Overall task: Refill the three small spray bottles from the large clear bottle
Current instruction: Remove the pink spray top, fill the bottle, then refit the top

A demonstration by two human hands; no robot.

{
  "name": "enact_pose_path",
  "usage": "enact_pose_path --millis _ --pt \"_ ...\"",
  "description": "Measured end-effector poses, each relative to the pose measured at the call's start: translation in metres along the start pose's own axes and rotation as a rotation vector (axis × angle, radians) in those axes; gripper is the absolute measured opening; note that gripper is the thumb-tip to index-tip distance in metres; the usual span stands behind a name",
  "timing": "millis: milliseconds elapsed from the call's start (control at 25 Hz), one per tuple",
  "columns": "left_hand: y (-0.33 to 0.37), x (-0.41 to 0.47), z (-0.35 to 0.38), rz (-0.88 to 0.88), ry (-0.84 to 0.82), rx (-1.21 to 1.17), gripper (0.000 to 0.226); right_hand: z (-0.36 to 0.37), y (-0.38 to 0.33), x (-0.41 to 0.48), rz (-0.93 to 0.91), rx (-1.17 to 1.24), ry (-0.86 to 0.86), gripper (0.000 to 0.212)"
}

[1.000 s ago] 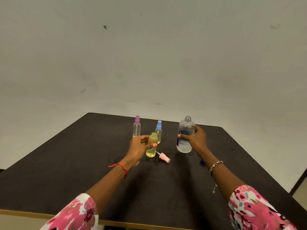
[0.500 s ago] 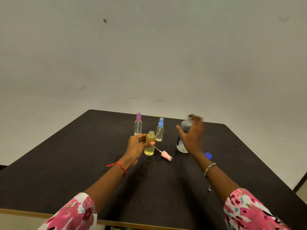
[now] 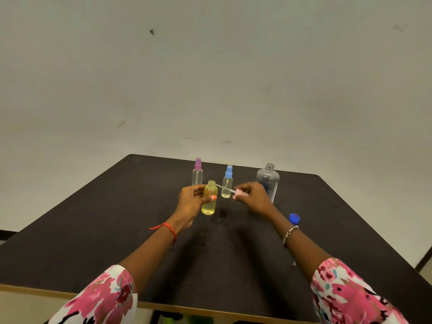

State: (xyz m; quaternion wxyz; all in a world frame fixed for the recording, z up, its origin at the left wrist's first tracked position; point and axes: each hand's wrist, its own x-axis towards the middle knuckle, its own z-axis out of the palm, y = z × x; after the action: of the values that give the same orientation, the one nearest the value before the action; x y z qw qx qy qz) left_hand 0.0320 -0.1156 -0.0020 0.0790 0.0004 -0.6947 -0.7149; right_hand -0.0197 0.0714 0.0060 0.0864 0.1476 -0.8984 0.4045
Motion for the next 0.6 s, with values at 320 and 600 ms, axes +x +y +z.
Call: enact_pose_path --millis 320,600 --pt "0.008 -0.007 0.006 -0.014 0.007 0.019 0.047 -0.064 -0.061 0.002 -0.045 0.354 0.037 0.027" --pt "0.012 -0.013 0.011 -0.006 -0.011 0.036 0.047 -0.074 -0.076 0.004 -0.123 0.273 -0.029 0.017"
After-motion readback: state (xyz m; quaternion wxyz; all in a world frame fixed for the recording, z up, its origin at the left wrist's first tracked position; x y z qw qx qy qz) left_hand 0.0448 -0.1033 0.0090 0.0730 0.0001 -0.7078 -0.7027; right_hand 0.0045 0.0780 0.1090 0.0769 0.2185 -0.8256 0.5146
